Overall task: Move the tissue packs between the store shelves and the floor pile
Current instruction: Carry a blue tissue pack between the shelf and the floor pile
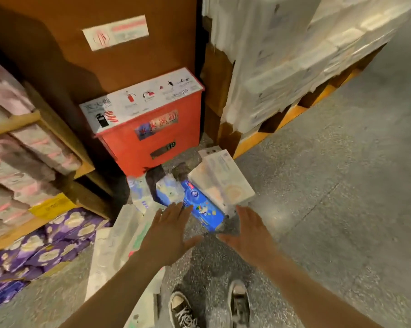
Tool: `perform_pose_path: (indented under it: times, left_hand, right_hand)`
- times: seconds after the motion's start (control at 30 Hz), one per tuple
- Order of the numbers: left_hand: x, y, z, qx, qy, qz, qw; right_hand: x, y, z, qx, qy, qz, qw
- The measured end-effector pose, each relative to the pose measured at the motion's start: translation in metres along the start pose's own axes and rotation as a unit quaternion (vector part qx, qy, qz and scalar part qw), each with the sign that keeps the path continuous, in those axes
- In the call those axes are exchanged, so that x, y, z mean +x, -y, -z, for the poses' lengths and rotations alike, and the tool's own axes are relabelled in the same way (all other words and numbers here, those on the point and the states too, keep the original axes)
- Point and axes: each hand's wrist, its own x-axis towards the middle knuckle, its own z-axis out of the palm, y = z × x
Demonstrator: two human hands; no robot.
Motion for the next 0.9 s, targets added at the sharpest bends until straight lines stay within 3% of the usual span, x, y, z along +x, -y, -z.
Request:
perform_pose_path:
  times: [0.13,0.33,0.57,0.67,0.77,0.9]
  left_hand:
    - [0.096,0.045,-0.097,-0.008,0.031,-0.005,0.999]
    - [0.214,0.106,-0.242,0.0,0.018,-0.006,1.0]
    - [0.295,0.145,-0.325,0.036,0.017,-0.025,0.999]
    - [0.313,0.164,-0.35,0.061,-0.031,-0.065,0.996]
    - [0.318,0.171,-0.356,0.049,-0.027,-0.07,0.996]
    - [0.309,0.167,-0.338,0.023,-0.009,-0.051,0.998]
  right_hand:
    - [0.097,-0.033,-0.099,-0.024,0.027,0.018,0.999]
    - [0.218,-0.092,-0.247,-0.062,0.095,0.016,0.993]
    - [0.31,-0.137,-0.381,-0.106,0.107,0.007,0.989]
    - [0.331,-0.142,-0.416,-0.097,0.121,-0.027,0.987]
    - [0.333,-0.142,-0.434,-0.099,0.098,-0.048,0.989]
    - [0.328,-0.133,-0.403,-0.083,0.098,-0.051,0.99]
